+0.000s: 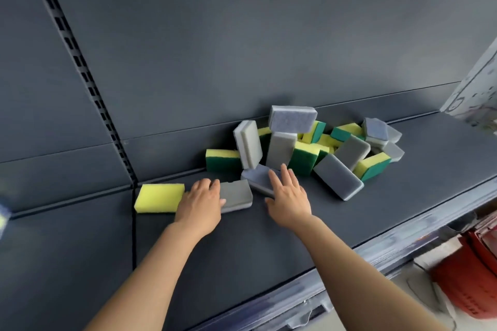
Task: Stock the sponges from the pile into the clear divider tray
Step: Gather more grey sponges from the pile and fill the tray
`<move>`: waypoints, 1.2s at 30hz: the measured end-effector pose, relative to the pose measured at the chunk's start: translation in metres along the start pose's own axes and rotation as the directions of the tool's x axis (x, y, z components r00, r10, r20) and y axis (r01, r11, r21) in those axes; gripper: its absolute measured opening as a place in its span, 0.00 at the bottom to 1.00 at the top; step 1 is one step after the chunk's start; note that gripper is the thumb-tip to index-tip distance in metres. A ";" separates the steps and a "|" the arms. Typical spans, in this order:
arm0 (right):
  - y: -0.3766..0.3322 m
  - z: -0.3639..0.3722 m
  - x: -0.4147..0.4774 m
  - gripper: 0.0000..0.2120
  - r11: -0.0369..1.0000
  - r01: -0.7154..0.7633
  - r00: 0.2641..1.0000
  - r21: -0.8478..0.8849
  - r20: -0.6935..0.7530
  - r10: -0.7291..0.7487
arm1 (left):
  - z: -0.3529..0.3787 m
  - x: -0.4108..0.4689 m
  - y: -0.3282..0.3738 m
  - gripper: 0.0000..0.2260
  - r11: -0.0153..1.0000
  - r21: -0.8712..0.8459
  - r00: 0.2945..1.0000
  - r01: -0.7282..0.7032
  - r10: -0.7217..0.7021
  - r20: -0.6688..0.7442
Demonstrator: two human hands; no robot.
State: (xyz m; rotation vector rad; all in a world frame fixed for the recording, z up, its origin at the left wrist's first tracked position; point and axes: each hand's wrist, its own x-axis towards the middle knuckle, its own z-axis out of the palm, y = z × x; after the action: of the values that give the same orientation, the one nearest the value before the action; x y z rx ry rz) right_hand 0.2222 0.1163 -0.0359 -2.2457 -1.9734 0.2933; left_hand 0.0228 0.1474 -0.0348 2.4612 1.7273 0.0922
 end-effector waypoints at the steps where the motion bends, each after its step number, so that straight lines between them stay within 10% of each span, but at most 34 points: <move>1: 0.003 0.001 0.004 0.32 1.000 0.016 1.000 0.002 0.021 -0.016 | 0.000 0.000 0.003 0.25 0.999 -0.033 0.999 0.035 -0.034 0.009; 10: 0.023 0.005 -0.003 0.23 0.957 0.129 0.983 0.260 -0.157 -0.089 | 0.001 -0.018 0.037 0.20 0.887 -0.393 0.966 0.242 -0.259 0.012; 19: 0.012 -0.017 -0.025 0.16 0.789 0.349 0.893 0.505 -0.435 -0.116 | -0.011 -0.060 0.041 0.13 0.433 -0.861 0.893 0.268 -0.448 0.053; 36: -0.122 -0.018 -0.074 0.16 0.430 0.482 0.825 0.763 -0.230 -0.517 | -0.042 -0.206 -0.017 0.24 0.383 -0.906 0.639 0.183 -0.746 -0.187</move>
State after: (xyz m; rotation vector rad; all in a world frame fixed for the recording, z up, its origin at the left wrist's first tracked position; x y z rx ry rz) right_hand 0.0994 0.0596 0.0142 -1.0204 -1.8486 0.9282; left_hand -0.0686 -0.0376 0.0100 1.1334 1.8716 1.3952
